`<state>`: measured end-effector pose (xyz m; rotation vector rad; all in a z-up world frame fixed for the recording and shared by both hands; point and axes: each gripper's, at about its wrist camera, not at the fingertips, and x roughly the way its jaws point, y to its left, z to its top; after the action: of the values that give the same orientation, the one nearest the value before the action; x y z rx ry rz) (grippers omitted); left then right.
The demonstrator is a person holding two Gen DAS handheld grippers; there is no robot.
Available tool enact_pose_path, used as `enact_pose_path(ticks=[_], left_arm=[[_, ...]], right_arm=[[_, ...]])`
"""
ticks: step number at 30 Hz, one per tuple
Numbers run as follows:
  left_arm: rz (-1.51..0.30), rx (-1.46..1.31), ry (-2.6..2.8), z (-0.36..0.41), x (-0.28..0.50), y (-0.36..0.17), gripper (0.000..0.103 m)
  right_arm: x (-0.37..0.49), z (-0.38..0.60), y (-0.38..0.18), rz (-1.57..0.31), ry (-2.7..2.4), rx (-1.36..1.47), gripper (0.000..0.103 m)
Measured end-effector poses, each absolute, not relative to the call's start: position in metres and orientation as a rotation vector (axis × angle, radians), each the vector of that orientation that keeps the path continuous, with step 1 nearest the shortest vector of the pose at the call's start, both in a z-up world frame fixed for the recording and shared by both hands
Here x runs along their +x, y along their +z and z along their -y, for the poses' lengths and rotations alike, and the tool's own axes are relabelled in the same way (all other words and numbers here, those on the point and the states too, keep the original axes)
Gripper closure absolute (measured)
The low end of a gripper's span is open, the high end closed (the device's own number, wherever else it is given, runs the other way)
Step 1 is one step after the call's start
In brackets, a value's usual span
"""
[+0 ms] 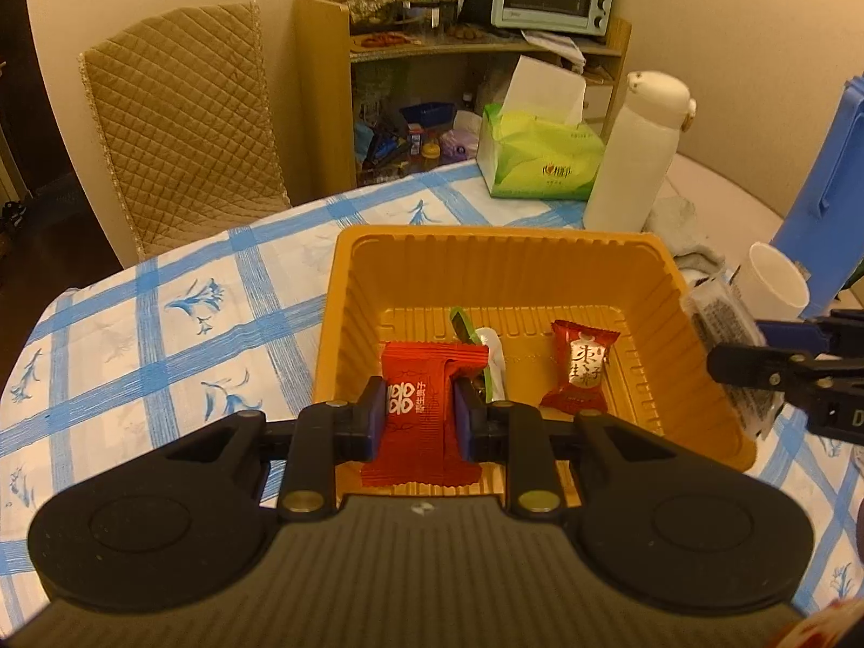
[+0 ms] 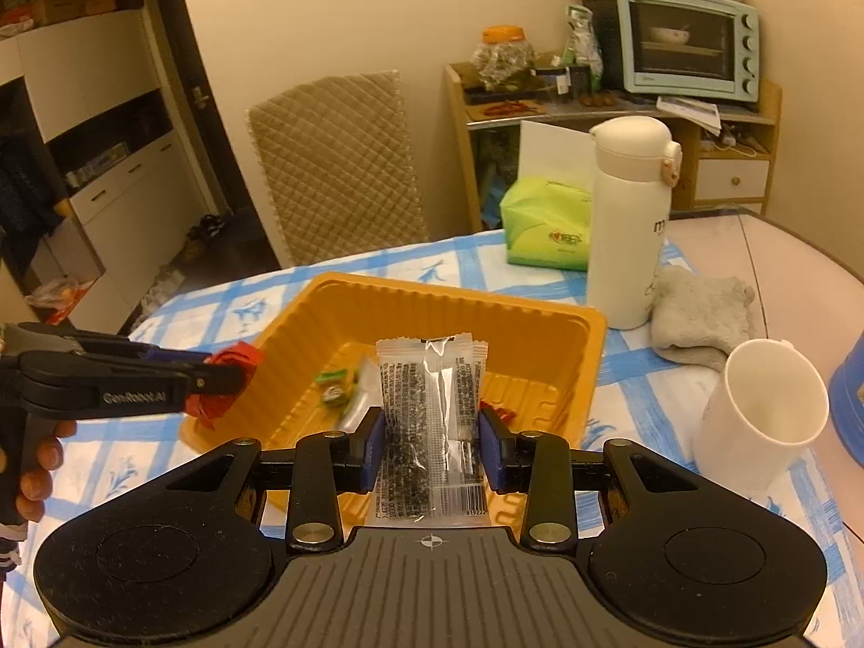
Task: Organize snacks
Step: 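Carry both packets over the orange tray and lower them inside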
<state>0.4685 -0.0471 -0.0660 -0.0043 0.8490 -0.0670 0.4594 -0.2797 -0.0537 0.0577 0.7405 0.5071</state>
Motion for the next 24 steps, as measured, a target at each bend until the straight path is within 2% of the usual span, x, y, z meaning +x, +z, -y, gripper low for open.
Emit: enact_pose_path(ticks=[13,24], left_arm=[[-0.912,0.026,-0.074,0.057,0.492,-0.093,0.079],[-0.892,0.001,-0.084,0.055,0.486,-0.082,0.074]], right_arm=[[0.469,0.287,-0.063,-0.756,0.482,0.071,0.066],[0.476,0.289,-0.068,-0.769,0.468,0.081,0.066]])
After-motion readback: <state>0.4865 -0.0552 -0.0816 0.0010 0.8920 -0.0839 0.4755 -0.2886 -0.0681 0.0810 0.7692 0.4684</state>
